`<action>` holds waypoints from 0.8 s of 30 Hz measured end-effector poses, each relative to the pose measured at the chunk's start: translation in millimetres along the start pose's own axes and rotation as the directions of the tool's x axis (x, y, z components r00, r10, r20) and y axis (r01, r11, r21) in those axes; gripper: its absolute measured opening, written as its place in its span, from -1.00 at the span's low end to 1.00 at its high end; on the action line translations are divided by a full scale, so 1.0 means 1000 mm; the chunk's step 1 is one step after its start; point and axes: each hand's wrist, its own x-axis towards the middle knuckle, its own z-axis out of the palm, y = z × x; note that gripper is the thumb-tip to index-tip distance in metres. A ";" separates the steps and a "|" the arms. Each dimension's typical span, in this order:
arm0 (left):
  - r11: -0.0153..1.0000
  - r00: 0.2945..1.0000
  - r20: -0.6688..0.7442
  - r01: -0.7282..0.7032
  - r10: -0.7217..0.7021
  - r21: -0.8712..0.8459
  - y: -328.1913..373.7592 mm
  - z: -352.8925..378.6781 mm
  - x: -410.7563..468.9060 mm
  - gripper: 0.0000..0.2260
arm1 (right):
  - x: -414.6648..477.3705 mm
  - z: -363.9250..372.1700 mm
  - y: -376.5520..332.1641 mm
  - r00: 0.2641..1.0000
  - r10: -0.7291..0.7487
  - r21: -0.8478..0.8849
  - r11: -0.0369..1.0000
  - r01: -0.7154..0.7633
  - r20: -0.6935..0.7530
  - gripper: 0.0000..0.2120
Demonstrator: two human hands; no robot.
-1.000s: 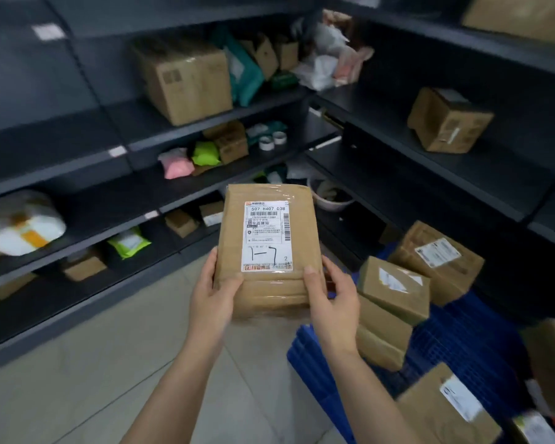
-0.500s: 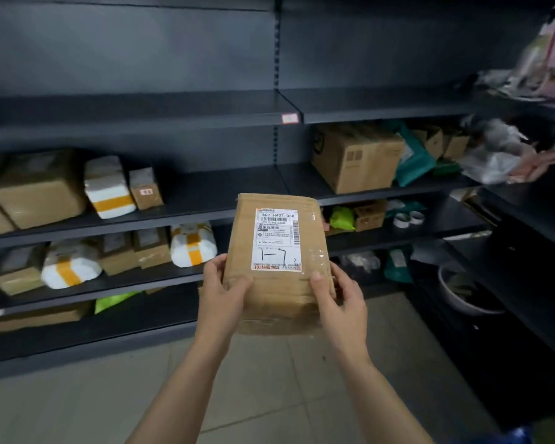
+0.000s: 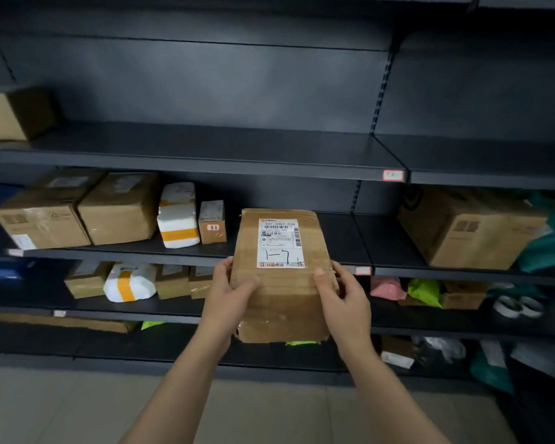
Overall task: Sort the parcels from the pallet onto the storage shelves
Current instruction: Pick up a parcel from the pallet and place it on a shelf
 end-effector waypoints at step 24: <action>0.703 0.958 0.286 -0.214 0.016 0.679 -0.051 -0.033 0.345 -0.19 | 0.277 0.195 0.043 0.902 -0.019 -0.516 0.815 0.264 0.431 -0.19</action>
